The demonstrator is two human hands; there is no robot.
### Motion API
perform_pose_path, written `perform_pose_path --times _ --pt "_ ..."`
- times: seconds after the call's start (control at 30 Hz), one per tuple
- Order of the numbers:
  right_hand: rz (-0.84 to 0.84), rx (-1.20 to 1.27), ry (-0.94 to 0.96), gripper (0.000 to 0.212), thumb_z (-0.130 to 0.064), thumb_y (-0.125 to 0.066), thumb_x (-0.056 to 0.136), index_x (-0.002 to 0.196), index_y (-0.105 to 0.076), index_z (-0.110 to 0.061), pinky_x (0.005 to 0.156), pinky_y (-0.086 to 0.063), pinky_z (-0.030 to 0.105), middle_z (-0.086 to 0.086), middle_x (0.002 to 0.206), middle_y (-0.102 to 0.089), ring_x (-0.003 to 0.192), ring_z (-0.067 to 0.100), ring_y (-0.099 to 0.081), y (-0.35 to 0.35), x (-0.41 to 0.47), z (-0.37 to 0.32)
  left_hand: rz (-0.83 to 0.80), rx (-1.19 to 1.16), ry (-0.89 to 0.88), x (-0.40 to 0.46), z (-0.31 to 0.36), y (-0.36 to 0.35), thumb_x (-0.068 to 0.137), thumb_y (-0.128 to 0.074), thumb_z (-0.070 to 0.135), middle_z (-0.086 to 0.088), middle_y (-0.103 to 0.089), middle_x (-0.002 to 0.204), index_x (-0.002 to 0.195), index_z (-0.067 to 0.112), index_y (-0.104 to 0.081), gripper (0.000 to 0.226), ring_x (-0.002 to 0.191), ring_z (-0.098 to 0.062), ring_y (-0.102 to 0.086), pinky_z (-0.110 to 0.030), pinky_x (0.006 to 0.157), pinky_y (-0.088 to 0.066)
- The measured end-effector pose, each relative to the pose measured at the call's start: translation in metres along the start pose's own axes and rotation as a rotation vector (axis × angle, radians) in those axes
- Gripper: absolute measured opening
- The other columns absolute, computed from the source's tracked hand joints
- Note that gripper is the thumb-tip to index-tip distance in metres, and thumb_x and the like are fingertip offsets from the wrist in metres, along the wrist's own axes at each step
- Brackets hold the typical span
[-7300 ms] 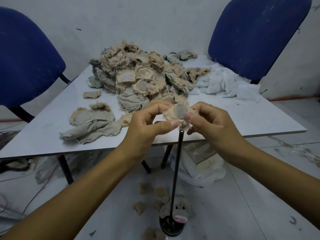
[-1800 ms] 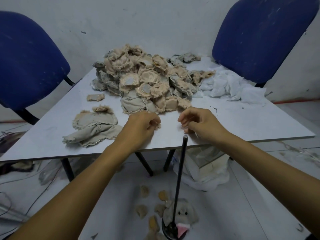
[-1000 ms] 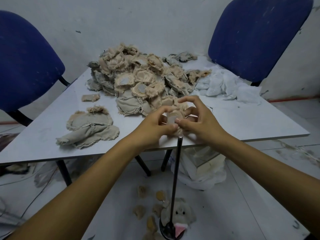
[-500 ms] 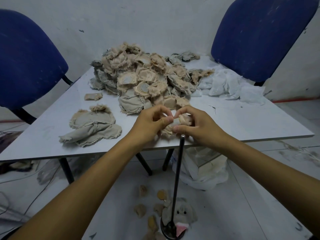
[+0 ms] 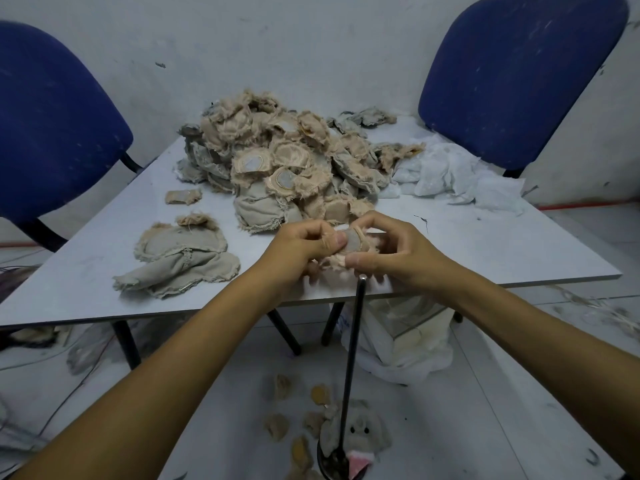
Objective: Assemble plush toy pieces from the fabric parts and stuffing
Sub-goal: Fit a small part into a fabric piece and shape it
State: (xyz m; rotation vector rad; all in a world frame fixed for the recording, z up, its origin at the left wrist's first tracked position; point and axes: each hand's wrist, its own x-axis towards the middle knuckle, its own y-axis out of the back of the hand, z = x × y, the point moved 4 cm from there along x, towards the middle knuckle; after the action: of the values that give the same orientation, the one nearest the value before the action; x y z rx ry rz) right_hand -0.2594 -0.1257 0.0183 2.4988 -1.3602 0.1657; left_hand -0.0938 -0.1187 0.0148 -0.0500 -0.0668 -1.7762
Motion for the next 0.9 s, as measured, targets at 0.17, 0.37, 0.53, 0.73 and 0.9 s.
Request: perform_pose_path --times 0.17,0.37,0.53,0.73,0.9 --pt "-0.029 0.236 -0.04 0.025 -0.012 -0.075 0.078 0.1 -0.063 -0.013 0.061 -0.047 0.029 0.002 0.084 -0.066 0.073 0.014 -0.06 -0.002 0.0 -0.001 0.009 -0.09 0.021 0.003 -0.002 -0.006 0.082 -0.07 0.036 0.005 -0.052 0.053 0.062 0.023 -0.067 0.025 0.045 -0.008 -0.042 -0.019 0.042 -0.033" --pt "0.148 0.41 -0.138 0.031 -0.024 -0.085 0.065 0.094 -0.076 -0.032 0.057 -0.049 0.024 -0.004 0.071 -0.059 0.059 0.008 -0.054 -0.008 0.004 0.007 0.204 -0.161 0.032 0.008 -0.004 -0.006 0.088 -0.069 0.035 0.004 -0.048 0.053 0.071 0.023 -0.068 0.021 0.049 -0.012 -0.039 -0.021 0.043 -0.029" --pt "0.19 0.38 -0.156 0.007 -0.025 -0.077 0.075 0.079 -0.074 -0.019 0.054 -0.05 0.022 0.0 0.068 -0.056 0.059 0.009 -0.052 -0.011 0.007 0.005 0.221 -0.183 0.003 0.003 -0.002 -0.016 0.087 -0.067 0.038 -0.016 -0.059 0.081 0.082 0.014 -0.07 0.025 0.069 -0.026 -0.048 -0.029 0.057 -0.035" --pt "0.332 0.583 -0.247 0.021 -0.019 -0.068 0.088 0.067 -0.066 -0.018 0.044 -0.033 0.019 0.0 0.06 -0.042 0.046 0.008 -0.032 -0.012 0.011 0.005 -0.113 -0.464 0.109 0.004 0.008 -0.024 0.083 -0.07 0.031 0.004 -0.067 0.084 0.091 0.018 -0.067 0.016 0.076 -0.007 -0.062 -0.027 0.07 -0.042" --pt "0.204 0.796 -0.258 0.021 -0.03 -0.071 0.079 0.086 -0.064 -0.012 0.045 -0.035 0.016 0.001 0.072 -0.041 0.045 0.004 -0.033 -0.018 0.011 -0.001 -0.044 -0.465 0.023 0.005 0.012 -0.024 0.081 -0.065 0.012 -0.02 -0.059 0.1 0.105 0.003 -0.062 0.026 0.095 -0.034 -0.05 -0.038 0.084 -0.038"
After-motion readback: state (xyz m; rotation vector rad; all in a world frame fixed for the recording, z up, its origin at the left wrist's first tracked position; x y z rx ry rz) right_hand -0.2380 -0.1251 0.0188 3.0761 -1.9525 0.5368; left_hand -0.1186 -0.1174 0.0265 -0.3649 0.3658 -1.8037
